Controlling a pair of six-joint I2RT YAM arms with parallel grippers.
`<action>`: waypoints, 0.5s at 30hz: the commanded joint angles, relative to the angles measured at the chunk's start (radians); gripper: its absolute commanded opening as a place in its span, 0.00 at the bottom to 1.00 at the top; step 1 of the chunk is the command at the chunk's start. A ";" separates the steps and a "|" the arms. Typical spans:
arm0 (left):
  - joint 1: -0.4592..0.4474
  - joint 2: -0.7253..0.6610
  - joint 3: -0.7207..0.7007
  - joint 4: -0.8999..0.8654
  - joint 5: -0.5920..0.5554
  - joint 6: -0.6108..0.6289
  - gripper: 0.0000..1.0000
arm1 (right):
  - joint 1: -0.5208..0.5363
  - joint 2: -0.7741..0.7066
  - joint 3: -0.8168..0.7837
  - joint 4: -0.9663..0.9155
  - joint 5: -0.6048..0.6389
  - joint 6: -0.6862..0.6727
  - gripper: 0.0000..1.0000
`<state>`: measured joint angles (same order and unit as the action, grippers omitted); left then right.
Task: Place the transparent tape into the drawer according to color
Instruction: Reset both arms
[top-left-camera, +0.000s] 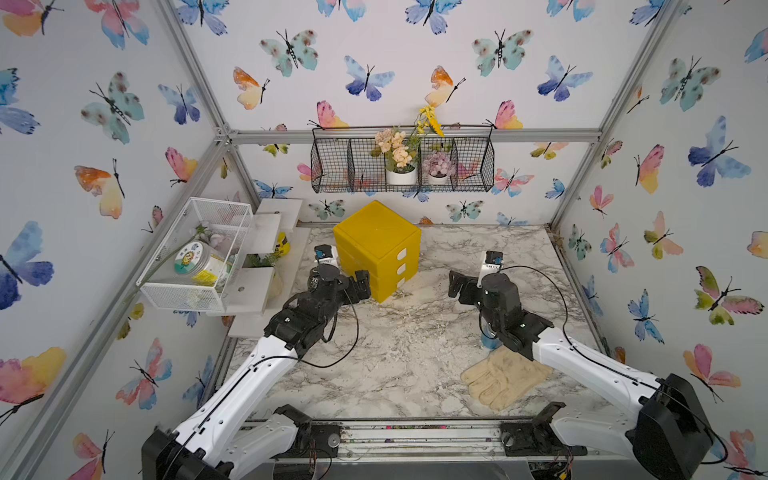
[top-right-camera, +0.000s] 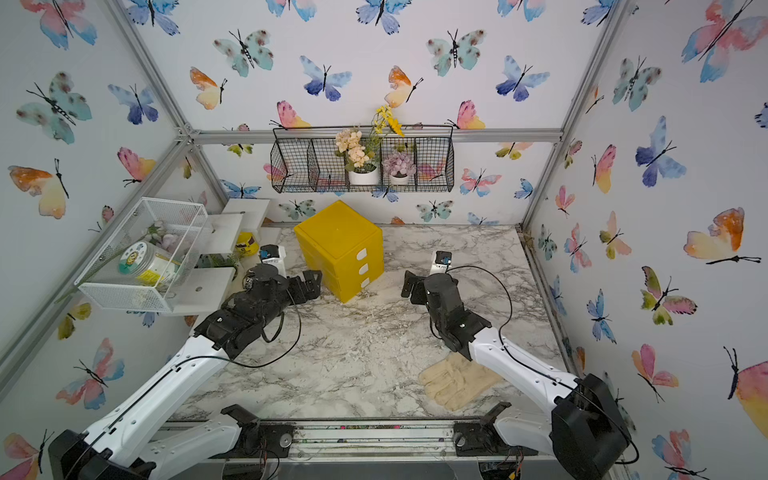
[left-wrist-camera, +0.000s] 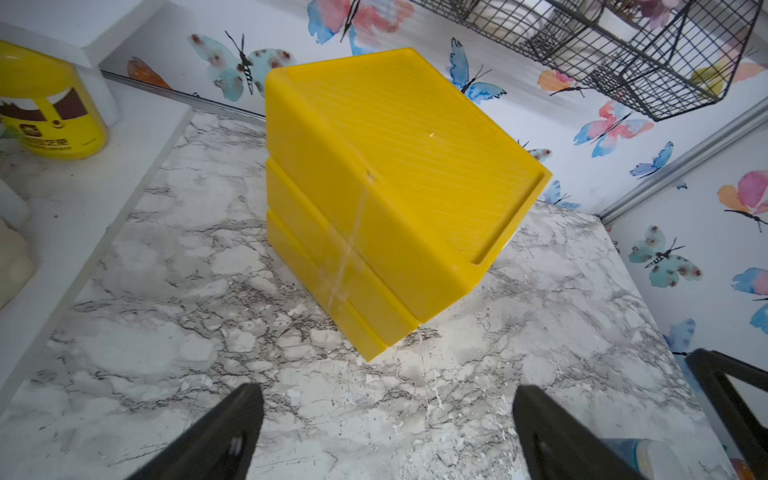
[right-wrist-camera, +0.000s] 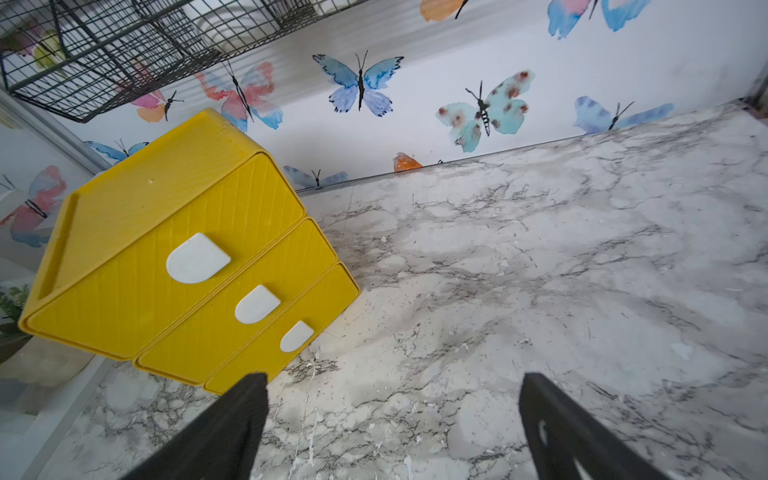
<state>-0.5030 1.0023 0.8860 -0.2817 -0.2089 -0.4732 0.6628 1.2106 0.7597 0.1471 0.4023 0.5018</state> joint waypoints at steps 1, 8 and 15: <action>0.007 -0.039 -0.050 0.012 -0.076 0.043 0.99 | 0.000 -0.006 -0.016 -0.008 0.105 -0.023 0.99; 0.047 -0.044 -0.060 0.020 -0.123 0.135 0.99 | 0.000 -0.016 -0.014 0.001 0.197 -0.070 1.00; 0.164 -0.056 -0.167 0.230 -0.214 0.212 0.99 | -0.002 -0.011 -0.033 0.025 0.219 -0.143 1.00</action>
<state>-0.3843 0.9535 0.7567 -0.1738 -0.3511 -0.3275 0.6624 1.2041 0.7361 0.1574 0.5709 0.4053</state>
